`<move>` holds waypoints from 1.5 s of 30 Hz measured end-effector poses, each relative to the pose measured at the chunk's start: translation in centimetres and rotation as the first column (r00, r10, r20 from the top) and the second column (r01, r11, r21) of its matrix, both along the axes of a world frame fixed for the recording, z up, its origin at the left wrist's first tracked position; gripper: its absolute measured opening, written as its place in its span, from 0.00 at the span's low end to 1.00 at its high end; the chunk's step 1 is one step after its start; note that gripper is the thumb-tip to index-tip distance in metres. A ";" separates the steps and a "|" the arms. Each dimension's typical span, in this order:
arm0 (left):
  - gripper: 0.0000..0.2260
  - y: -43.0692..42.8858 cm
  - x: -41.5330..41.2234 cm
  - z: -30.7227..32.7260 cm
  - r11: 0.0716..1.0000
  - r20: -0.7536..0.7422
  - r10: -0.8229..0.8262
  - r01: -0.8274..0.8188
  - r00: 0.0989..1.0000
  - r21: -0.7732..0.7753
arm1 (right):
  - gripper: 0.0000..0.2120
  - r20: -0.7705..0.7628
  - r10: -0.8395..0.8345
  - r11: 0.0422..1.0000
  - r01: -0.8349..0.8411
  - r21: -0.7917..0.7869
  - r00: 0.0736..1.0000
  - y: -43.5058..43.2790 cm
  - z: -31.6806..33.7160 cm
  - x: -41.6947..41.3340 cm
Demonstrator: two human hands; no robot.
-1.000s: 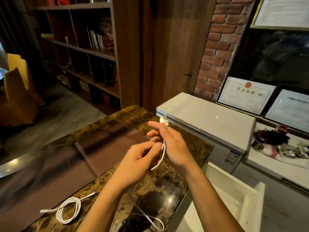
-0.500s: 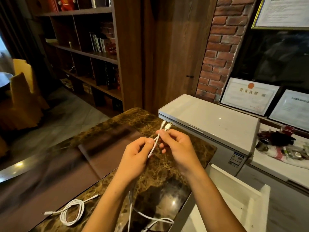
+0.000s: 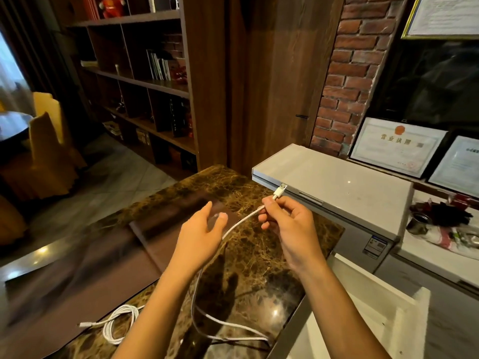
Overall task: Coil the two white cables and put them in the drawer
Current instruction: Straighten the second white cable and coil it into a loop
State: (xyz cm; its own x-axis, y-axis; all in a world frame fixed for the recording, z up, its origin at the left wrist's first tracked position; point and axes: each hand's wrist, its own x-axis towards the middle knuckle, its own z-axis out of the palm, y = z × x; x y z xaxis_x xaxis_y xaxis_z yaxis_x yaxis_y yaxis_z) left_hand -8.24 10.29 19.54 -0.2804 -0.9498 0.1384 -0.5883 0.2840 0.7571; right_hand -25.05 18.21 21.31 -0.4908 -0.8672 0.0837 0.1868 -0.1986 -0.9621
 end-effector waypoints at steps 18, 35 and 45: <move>0.08 1.1 -3.1 1.5 0.921 -0.115 -0.309 0.266 0.944 -0.285 | 0.21 -0.906 -0.193 0.979 0.134 -0.153 0.378 0.5 0.3 -1.1; 0.13 0.6 -6.0 4.2 0.886 -0.228 -0.409 0.324 0.884 -0.331 | 0.21 -0.074 0.543 0.830 -0.521 0.197 0.837 2.9 0.5 0.0; 0.18 2.8 -8.1 1.4 0.936 -0.485 -0.342 0.338 0.805 -0.100 | 0.13 0.353 0.630 0.776 -0.551 -0.306 0.692 3.1 3.1 -0.3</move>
